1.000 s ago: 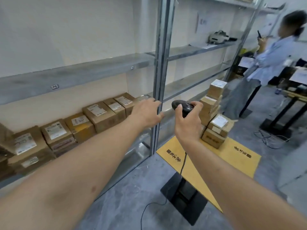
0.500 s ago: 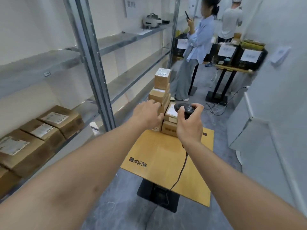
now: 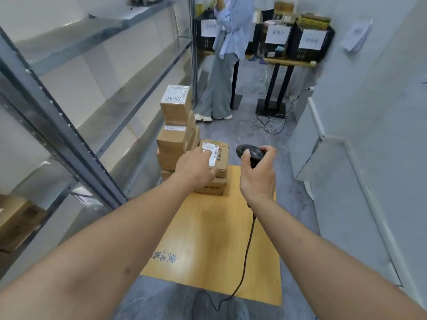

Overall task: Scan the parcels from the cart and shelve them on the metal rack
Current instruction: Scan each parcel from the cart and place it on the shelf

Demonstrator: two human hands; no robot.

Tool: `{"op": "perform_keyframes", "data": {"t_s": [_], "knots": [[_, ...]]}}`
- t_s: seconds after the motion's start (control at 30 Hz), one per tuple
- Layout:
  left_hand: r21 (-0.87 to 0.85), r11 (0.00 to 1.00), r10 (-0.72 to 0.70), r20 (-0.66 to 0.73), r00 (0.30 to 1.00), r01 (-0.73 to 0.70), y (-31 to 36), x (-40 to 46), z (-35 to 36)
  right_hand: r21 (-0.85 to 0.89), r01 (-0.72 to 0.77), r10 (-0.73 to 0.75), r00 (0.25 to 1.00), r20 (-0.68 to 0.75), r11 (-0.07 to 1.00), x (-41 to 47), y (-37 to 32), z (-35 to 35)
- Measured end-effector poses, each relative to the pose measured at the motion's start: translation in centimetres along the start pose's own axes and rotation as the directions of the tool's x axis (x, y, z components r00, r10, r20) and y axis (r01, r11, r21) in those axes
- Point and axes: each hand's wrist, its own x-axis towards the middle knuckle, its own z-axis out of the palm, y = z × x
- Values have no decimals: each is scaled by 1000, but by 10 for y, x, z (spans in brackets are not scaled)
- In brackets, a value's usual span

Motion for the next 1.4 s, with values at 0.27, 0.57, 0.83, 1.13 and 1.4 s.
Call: {"op": "perform_keyframes", "data": {"t_s": [0.27, 0.57, 0.83, 1.13, 1.4], "knots": [[-70, 979, -189, 56, 980, 192, 15, 92, 57, -25, -71, 74, 986, 146, 997, 97, 52, 46], [-59, 928, -360, 94, 928, 367, 15, 144, 123, -58, -134, 144, 961, 236, 989, 143, 105, 80], [-43, 905, -422, 35, 906, 423, 19, 136, 146, -62, -141, 152, 958, 244, 988, 146, 119, 78], [-124, 910, -379, 132, 916, 395, 24, 105, 148, -124, -107, 134, 964, 231, 986, 134, 123, 67], [-119, 910, -379, 156, 912, 398, 36, 76, 126, -137, -80, 117, 953, 280, 987, 114, 116, 50]]}}
